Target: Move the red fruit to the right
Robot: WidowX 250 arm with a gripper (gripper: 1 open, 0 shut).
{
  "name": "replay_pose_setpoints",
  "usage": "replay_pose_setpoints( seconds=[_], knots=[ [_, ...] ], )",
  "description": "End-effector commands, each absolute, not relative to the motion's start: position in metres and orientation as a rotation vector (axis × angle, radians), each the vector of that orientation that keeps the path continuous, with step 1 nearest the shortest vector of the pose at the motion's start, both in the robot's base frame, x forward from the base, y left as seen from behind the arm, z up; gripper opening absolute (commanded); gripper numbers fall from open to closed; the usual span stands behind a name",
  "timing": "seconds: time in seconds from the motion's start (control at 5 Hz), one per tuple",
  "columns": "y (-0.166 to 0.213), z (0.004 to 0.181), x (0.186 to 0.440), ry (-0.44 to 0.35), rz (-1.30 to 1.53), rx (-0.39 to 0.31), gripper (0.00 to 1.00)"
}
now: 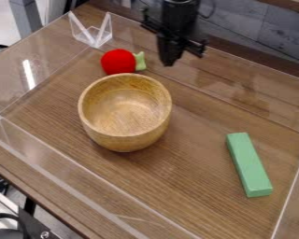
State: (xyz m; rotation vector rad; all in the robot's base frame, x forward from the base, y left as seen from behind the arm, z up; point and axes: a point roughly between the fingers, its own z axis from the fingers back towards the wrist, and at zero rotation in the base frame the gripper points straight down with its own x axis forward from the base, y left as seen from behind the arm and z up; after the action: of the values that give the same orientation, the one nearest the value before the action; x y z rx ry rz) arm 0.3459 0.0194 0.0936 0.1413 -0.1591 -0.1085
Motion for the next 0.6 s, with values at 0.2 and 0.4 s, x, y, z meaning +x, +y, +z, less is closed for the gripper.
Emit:
replay_pose_setpoints(
  seconds=[0.2, 0.4],
  knots=[
    [0.044, 0.125, 0.358, -0.24, -0.069, 0.152, 1.0],
    [0.063, 0.124, 0.352, -0.232, -0.035, 0.163, 1.0]
  ],
)
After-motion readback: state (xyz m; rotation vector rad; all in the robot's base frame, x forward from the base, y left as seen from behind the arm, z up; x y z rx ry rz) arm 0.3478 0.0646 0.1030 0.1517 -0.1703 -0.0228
